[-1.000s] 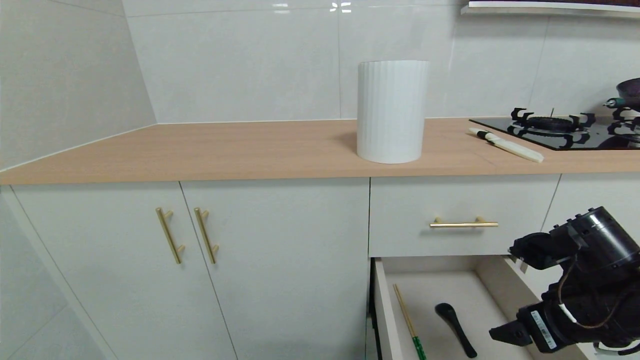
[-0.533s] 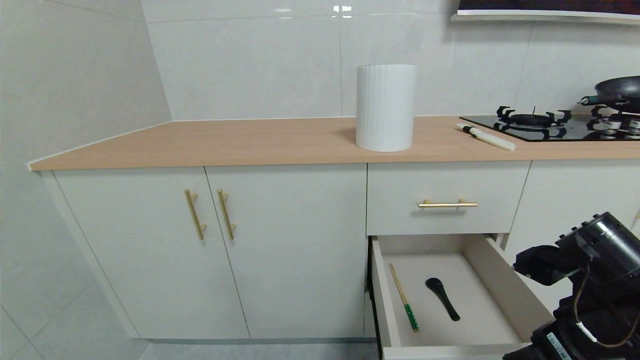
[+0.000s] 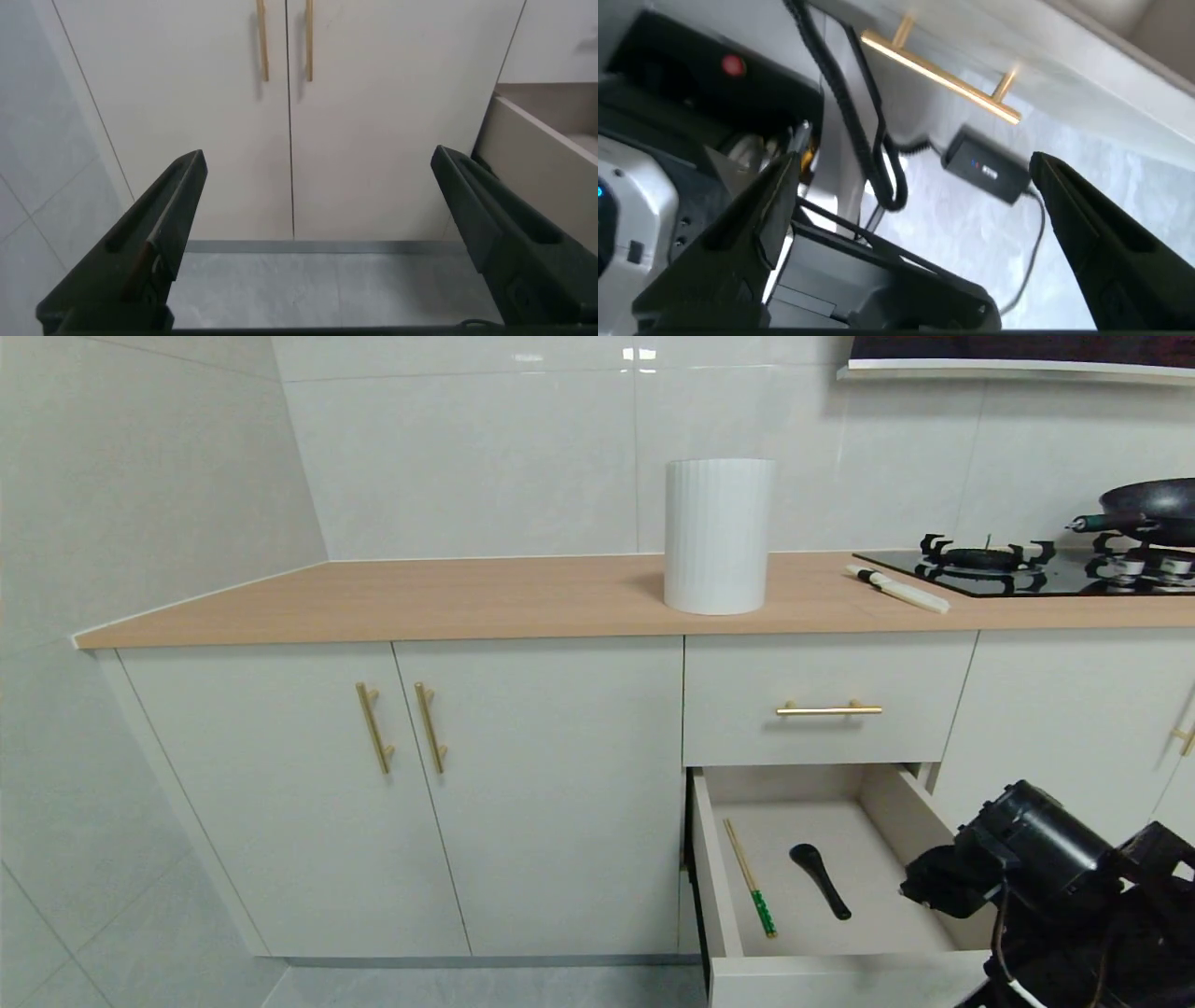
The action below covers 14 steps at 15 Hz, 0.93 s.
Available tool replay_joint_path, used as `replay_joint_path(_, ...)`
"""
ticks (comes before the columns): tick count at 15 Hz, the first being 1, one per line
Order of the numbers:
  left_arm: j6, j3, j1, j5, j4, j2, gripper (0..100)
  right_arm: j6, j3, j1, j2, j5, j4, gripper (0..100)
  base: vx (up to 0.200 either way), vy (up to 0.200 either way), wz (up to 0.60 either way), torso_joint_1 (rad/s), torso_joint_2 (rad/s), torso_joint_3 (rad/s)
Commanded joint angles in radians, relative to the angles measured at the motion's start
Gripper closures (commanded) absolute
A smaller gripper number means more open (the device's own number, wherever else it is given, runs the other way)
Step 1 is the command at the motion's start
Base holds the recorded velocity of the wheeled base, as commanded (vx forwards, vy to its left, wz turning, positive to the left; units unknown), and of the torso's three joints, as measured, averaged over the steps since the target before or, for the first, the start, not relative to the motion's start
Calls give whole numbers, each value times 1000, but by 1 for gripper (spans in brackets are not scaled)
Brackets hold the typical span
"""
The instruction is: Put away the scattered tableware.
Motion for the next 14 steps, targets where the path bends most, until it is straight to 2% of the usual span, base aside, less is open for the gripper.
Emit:
replay_joint_path(1,0,0,1,0,0,0,0,7,-5,0,120,0,-27,0,0,0,0,0,0,0)
replay_joint_path(3,0,0,1,0,0,0,0,15,-5,-2,152,-3,-78,0,0,0,0,0,0,0)
replay_joint_path(5,0,0,1,0,0,0,0,104,-21,-5,213,-9,-130,0,0,0,0,0,0,0)
replay_joint_path(14,0,0,1,0,0,0,0,267,-140,-72,307,-29,-165,0,0,0,0,0,0,0)
